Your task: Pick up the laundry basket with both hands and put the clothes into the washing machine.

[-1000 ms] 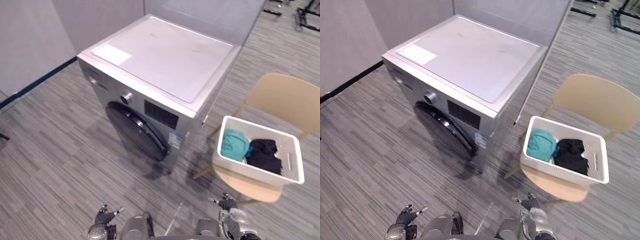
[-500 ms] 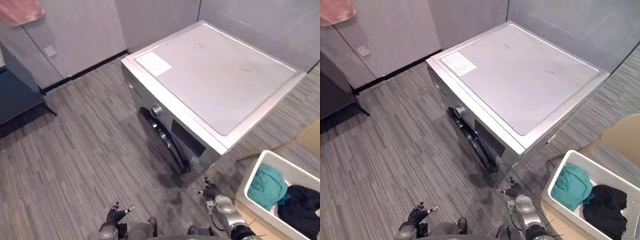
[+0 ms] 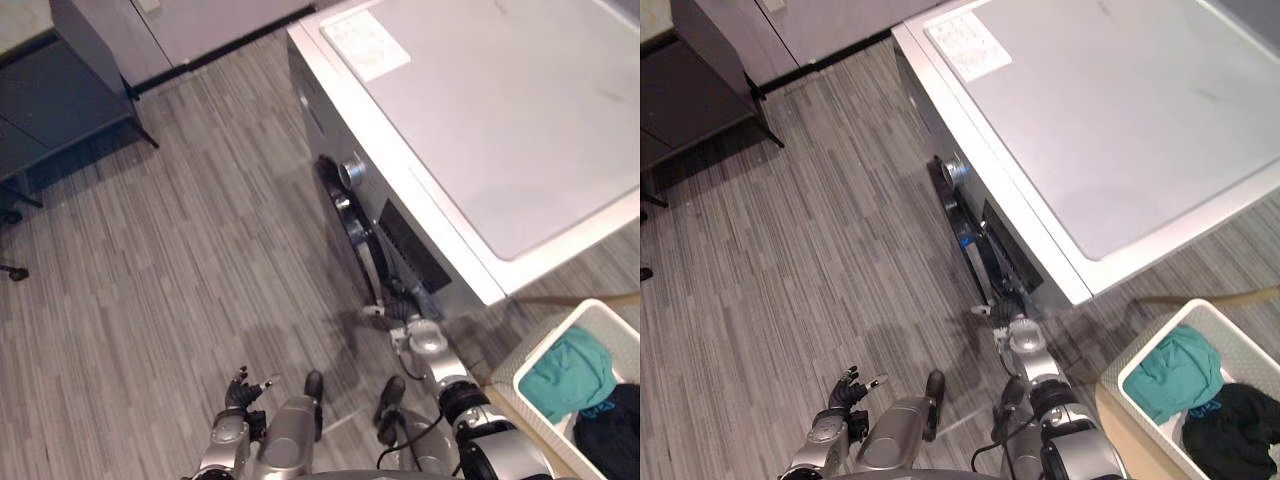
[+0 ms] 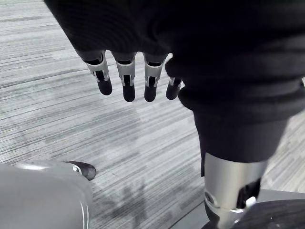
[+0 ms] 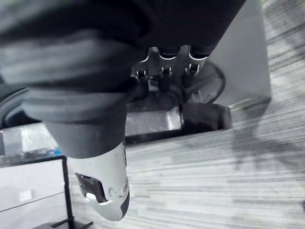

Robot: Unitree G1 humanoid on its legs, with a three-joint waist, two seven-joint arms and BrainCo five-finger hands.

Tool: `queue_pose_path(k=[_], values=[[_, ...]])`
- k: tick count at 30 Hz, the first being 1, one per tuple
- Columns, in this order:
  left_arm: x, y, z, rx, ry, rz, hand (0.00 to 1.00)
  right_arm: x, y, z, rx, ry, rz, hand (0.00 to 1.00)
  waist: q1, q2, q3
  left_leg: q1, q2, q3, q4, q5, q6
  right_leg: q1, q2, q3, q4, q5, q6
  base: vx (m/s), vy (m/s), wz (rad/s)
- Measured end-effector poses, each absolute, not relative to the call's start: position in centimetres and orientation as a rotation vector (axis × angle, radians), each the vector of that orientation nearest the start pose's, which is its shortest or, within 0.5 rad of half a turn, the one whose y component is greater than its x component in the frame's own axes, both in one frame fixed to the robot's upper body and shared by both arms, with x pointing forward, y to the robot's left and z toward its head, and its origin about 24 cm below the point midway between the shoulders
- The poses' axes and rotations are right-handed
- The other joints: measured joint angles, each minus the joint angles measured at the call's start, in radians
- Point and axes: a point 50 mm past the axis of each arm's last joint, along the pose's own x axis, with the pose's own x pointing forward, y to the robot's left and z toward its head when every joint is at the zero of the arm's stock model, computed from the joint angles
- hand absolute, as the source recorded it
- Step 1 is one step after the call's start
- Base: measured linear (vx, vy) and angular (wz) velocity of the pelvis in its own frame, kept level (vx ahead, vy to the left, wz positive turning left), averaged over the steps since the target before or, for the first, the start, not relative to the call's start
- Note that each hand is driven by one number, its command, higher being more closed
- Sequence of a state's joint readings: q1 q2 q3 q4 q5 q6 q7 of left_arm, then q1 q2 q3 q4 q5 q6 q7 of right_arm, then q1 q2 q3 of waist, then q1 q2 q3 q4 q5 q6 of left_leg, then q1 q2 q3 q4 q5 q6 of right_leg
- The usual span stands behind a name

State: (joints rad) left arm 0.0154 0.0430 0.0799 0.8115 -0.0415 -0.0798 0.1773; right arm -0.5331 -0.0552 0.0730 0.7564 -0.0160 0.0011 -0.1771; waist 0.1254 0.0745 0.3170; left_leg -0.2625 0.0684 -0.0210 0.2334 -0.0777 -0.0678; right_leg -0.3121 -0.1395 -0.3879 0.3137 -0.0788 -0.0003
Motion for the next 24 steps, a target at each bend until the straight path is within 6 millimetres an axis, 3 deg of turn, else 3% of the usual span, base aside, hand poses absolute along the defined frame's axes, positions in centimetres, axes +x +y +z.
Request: queue_pose_path(k=[3, 7, 10, 14, 18, 19, 20, 22, 24], values=[[17.7, 18.9, -11.8, 0.034, 0.726, 0.284, 0.00, 36.0, -12.7, 5.6, -0.163, 0.110, -0.040, 0.00, 0.022, -0.016, 0.040, -0.025, -0.013, 0.011, -0.004, -0.006, -0.001, -0.045, -0.027, 0.002, 0.050, -0.008, 0.001, -0.23, 0.039, 0.09], [17.7, 19.1, -11.7, 0.018, 0.724, 0.297, 0.00, 36.7, -11.7, 7.1, -0.129, 0.067, -0.007, 0.00, 0.029, -0.017, 0.051, -0.051, -0.019, 0.011, -0.006, 0.004, -0.002, -0.063, -0.040, -0.008, 0.050, 0.002, 0.003, -0.13, 0.026, 0.12], [18.6, 18.6, -11.3, 0.029, 0.702, 0.266, 0.00, 37.0, -10.0, 8.0, -0.100, 0.044, 0.022, 0.00, 0.033, -0.015, 0.060, -0.073, -0.021, -0.008, -0.006, 0.024, -0.004, -0.074, -0.044, -0.032, 0.051, 0.011, -0.007, -0.02, -0.014, 0.15], [21.6, 17.0, -9.6, 0.042, 0.606, 0.191, 0.00, 37.9, -8.7, 10.1, -0.073, -0.001, 0.056, 0.00, 0.051, -0.012, 0.062, -0.114, -0.021, -0.085, -0.005, 0.041, -0.027, -0.075, -0.046, -0.108, 0.061, 0.001, -0.020, 0.00, -0.060, 0.40], [24.3, 15.0, -7.4, 0.046, 0.498, 0.116, 0.00, 39.3, -8.0, 13.3, -0.043, -0.050, 0.036, 0.00, 0.084, -0.006, 0.065, -0.161, -0.037, -0.209, -0.019, 0.068, -0.059, -0.082, -0.084, -0.236, 0.130, -0.076, -0.027, -0.03, -0.120, 1.03], [25.1, 14.0, -6.7, 0.036, 0.466, 0.087, 0.00, 39.7, -7.5, 15.2, -0.018, -0.097, 0.049, 0.00, 0.118, 0.011, 0.074, -0.170, -0.042, -0.248, -0.045, 0.088, -0.067, -0.085, -0.099, -0.281, 0.160, -0.105, -0.030, -0.01, -0.107, 0.80], [25.4, 13.5, -6.4, 0.026, 0.451, 0.080, 0.00, 39.8, -7.1, 16.4, -0.012, -0.131, 0.062, 0.00, 0.128, 0.021, 0.079, -0.172, -0.045, -0.265, -0.055, 0.100, -0.069, -0.087, -0.108, -0.297, 0.176, -0.117, -0.033, -0.01, -0.193, 1.00], [26.1, 12.0, -5.3, -0.001, 0.399, 0.047, 0.00, 39.8, -5.1, 22.5, 0.002, -0.319, 0.126, 0.00, 0.170, 0.049, 0.094, -0.185, -0.053, -0.316, -0.099, 0.149, -0.085, -0.103, -0.140, -0.355, 0.233, -0.157, -0.051, 0.00, -0.236, 0.84], [26.2, 11.7, -5.1, -0.007, 0.390, 0.041, 0.00, 39.2, -4.0, 25.6, -0.001, -0.431, 0.168, 0.00, 0.191, 0.051, 0.096, -0.194, -0.052, -0.340, -0.114, 0.159, -0.094, -0.109, -0.148, -0.379, 0.254, -0.176, -0.054, 0.02, -0.170, 0.50]])
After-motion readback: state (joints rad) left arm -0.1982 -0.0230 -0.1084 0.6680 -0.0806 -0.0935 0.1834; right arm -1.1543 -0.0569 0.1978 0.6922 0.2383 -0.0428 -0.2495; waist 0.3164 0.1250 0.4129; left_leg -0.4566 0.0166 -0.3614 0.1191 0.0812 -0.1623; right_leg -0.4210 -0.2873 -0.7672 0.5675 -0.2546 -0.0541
